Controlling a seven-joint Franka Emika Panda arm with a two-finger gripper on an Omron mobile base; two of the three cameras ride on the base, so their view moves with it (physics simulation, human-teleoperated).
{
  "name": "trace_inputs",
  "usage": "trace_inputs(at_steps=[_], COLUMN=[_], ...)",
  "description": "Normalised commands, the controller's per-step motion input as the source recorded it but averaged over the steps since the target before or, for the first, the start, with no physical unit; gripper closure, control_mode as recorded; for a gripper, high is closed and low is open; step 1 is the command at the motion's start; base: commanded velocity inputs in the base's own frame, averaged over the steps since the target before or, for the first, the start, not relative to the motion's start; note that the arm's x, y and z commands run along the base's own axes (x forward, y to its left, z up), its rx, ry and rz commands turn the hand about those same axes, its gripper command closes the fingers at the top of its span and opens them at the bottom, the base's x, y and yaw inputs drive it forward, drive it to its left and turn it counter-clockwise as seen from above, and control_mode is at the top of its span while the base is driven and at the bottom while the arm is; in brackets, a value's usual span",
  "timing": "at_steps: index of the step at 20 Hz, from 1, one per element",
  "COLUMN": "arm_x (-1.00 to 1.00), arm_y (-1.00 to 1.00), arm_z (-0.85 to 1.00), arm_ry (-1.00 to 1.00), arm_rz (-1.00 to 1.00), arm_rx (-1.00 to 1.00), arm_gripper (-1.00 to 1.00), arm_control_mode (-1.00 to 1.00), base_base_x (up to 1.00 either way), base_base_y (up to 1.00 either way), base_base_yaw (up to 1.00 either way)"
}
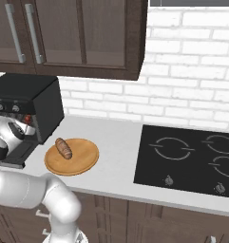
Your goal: Pick up the kebab skewer and baguette bread, and place them inside the toaster oven. Close the toaster oven door and start by setting the timer.
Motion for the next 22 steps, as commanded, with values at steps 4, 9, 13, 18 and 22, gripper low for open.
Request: trace_inputs(at_steps=[4,9,13,18,22], arm_x=[0.13,0.11,0.10,0.03,0.00], arm_y=[0.00,0.10,0.20,0.00,0.00], arm_z=[0.03,-0.01,-0.01,0.00,0.00], arm_ry=[0.00,-0.01,-0.03,-0.01,0.00], arm_rz=[0.00,0.00,0.00,0.00,0.00], arm_rx=[0.00,-0.03,-0.03,0.00,0.00], arm_gripper=[1.00,1.00,1.00,1.00,1.00], arm_control_mode=[-1.00,-1.00,-1.00,-1.00,-1.00], base_base_x=[0.00,0.00,0.00,0.00,0.00], base_base_y=[0.00,0.00,0.00,0.00,0.00], base_base_yaw=[0.00,0.00,0.00,0.00,0.00])
